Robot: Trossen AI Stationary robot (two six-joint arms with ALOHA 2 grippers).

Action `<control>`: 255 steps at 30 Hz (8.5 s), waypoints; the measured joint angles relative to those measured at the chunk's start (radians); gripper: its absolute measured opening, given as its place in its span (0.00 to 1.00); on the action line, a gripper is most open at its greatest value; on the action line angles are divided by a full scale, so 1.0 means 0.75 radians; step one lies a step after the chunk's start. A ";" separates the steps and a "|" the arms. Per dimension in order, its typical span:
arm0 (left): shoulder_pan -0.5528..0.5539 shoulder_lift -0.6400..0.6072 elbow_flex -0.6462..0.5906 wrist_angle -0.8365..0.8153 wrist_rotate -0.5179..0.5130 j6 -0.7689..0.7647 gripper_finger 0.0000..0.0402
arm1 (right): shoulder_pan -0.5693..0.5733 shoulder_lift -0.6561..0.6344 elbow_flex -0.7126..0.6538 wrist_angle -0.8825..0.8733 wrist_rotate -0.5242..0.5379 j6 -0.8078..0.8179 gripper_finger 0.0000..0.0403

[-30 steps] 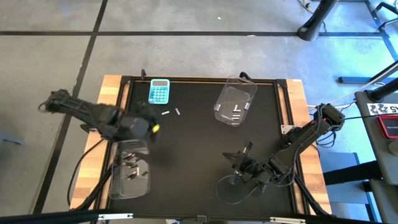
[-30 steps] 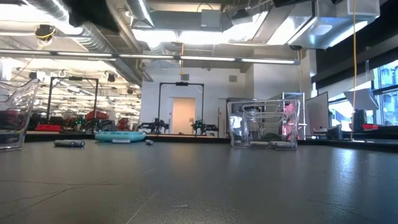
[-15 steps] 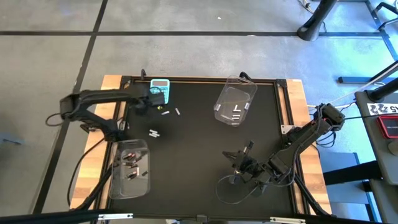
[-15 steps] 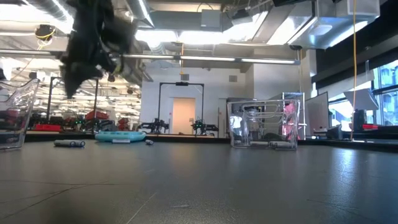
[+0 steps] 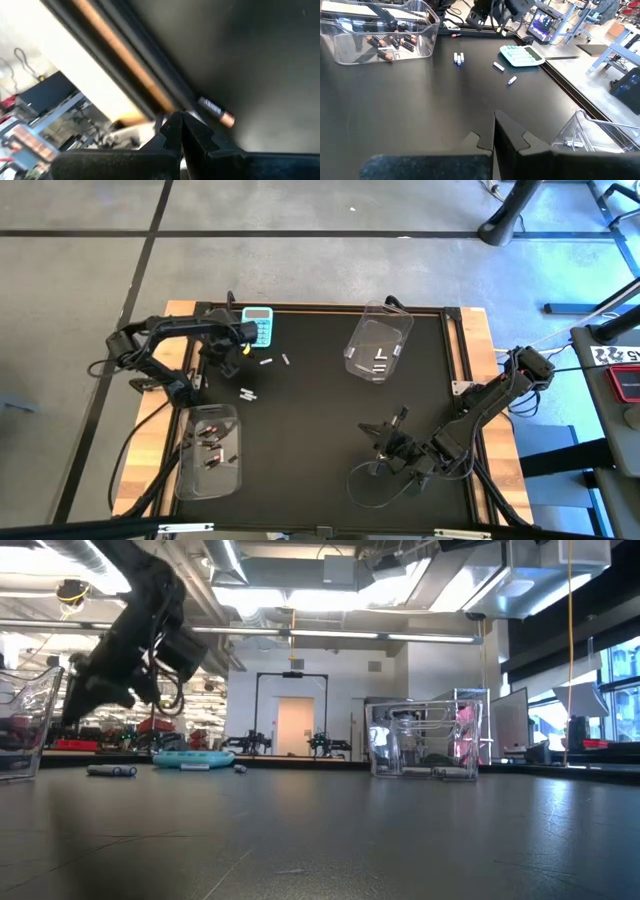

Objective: Sort batteries
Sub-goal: Put the black battery into the bottom transparent bin, then put the white battery into the top transparent bin

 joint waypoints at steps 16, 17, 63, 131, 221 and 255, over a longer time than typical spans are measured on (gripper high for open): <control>0.014 -0.001 -0.207 0.229 0.145 0.005 0.00 | 0.000 0.000 0.000 -0.008 0.000 -0.005 0.02; 0.014 0.000 -0.215 0.232 0.167 0.001 0.00 | 0.000 0.000 0.000 -0.007 0.000 -0.005 0.02; -0.177 -0.130 -0.150 0.331 0.474 -0.040 0.21 | 0.000 -0.001 0.000 -0.008 -0.001 -0.006 0.02; -0.530 -0.322 -0.447 0.722 0.480 -0.432 0.37 | 0.000 -0.001 0.000 -0.002 -0.001 -0.028 0.02; -1.862 -0.319 -0.268 0.773 0.311 -1.510 0.04 | 0.000 -0.001 0.000 0.042 -0.022 -0.064 0.02; -1.865 -0.799 -0.282 0.745 0.017 -1.461 0.25 | -0.086 -0.001 0.001 0.182 -0.067 -0.068 0.03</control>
